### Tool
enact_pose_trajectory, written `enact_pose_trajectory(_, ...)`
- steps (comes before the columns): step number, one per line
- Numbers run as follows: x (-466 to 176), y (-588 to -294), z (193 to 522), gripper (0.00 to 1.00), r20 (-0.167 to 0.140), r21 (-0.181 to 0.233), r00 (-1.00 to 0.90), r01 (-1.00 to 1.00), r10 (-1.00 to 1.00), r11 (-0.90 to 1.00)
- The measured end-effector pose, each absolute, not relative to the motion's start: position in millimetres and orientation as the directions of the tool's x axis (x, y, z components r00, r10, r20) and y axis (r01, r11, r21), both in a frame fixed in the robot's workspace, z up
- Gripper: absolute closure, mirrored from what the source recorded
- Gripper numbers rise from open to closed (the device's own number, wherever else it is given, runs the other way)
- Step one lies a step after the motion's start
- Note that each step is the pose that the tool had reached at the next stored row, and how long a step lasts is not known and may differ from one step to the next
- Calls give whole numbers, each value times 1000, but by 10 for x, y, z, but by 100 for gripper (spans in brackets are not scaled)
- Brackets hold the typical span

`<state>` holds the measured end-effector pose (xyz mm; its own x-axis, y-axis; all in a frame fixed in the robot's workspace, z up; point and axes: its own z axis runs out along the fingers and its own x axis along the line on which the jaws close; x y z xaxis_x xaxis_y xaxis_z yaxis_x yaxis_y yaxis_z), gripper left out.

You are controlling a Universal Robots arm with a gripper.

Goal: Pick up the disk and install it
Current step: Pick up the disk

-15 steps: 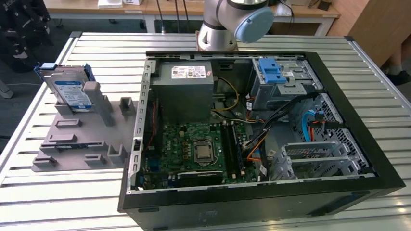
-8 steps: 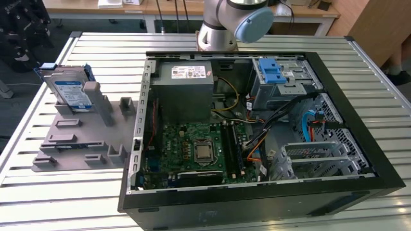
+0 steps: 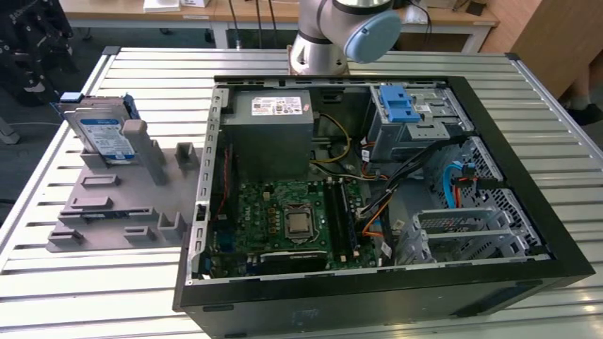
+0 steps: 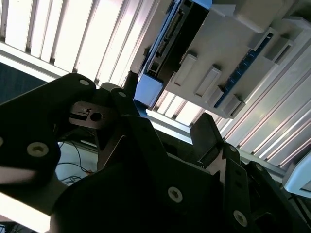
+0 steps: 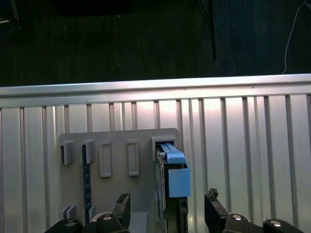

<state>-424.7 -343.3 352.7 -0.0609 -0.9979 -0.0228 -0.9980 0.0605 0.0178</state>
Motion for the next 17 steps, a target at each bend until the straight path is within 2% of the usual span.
enact_pose_trajectory(17,-4275,-3398,3443,30,-23,18,-60,-998,-998,60)
